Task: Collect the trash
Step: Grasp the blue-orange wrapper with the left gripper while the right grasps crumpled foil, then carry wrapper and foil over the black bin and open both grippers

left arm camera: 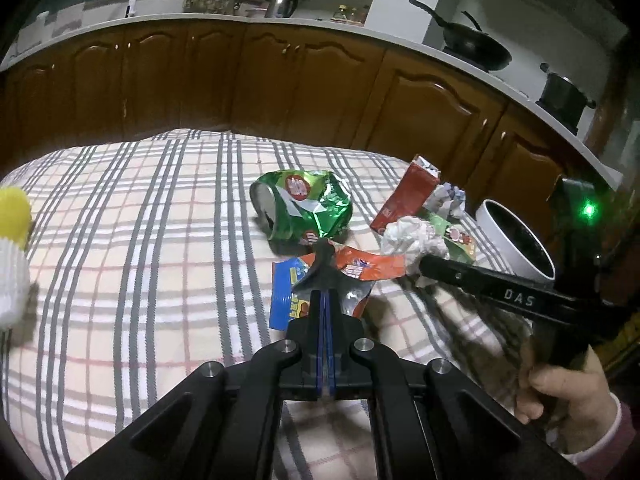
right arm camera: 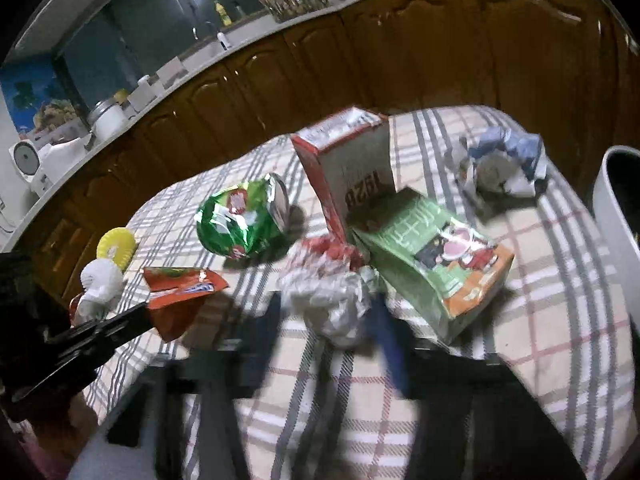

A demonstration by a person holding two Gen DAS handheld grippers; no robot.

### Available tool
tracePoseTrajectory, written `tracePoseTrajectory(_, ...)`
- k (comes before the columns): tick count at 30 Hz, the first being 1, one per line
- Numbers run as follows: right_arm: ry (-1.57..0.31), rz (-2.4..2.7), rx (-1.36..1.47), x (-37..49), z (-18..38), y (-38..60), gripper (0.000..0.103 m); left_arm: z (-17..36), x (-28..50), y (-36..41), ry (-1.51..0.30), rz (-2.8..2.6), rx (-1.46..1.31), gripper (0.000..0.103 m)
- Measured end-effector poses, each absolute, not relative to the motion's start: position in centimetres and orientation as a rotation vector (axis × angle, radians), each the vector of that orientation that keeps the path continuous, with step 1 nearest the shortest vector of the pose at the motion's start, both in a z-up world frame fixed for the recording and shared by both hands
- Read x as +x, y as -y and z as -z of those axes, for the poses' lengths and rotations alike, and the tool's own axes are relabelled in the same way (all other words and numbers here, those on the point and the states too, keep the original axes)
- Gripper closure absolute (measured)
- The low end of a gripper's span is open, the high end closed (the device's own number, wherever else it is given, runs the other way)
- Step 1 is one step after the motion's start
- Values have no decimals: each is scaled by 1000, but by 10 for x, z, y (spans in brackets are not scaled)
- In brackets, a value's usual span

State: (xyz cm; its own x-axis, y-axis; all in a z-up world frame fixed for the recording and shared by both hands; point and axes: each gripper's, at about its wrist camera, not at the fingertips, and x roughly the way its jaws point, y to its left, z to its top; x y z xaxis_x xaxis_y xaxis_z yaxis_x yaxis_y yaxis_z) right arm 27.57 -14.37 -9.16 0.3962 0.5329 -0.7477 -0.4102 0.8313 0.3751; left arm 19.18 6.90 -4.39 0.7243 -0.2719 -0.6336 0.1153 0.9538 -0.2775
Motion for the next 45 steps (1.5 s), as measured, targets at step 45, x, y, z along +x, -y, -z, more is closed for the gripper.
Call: tracePoseTrajectory(45, -842, -234, 264, 249, 38, 399, 86, 6, 272, 172, -669, 593, -4, 103)
